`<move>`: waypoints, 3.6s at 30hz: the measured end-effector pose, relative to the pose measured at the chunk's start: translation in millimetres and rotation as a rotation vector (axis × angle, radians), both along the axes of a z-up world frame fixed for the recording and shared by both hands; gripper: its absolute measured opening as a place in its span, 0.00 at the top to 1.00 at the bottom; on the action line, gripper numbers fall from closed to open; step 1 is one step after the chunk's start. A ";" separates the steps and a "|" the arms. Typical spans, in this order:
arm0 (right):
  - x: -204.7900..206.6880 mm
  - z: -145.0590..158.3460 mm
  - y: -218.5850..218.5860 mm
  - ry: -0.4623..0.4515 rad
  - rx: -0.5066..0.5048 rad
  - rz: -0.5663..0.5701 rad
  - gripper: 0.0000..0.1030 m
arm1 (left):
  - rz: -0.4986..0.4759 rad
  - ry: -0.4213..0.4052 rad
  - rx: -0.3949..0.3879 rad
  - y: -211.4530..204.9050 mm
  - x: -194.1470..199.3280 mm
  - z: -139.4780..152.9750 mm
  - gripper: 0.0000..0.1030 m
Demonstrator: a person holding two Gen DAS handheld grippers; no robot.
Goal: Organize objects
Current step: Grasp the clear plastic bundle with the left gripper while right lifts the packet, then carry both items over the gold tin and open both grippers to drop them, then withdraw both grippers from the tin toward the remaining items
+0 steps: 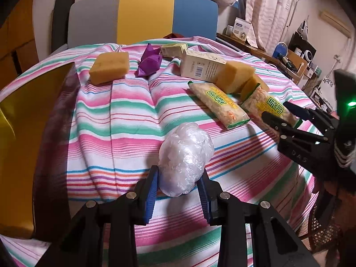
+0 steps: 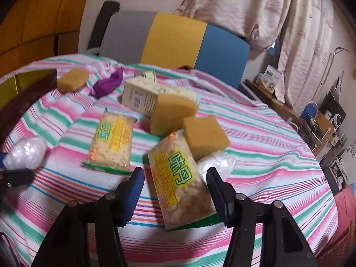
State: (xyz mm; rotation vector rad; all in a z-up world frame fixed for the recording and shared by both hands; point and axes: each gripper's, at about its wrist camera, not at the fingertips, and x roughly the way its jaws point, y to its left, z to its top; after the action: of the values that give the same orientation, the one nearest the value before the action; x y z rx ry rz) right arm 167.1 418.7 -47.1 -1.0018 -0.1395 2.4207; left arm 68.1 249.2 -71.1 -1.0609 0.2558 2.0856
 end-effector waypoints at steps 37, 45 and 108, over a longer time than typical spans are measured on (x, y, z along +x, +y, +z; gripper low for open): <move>42.1 7.2 -22.9 0.258 -0.583 -0.114 0.54 | 0.059 0.056 0.143 -70.0 4.8 43.9 0.67; 18.5 37.2 -70.1 0.280 -0.590 0.051 0.54 | 0.149 0.081 0.167 -113.8 -8.9 59.7 0.67; -133.8 51.7 -282.3 0.106 -0.502 0.502 0.50 | 0.917 0.141 0.154 -302.3 -70.5 84.7 0.00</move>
State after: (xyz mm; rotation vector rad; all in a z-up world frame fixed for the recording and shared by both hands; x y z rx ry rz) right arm 33.3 136.4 4.6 -1.1480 0.3077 3.0533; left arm -2.3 -53.0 13.6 -1.0384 -0.4036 2.9274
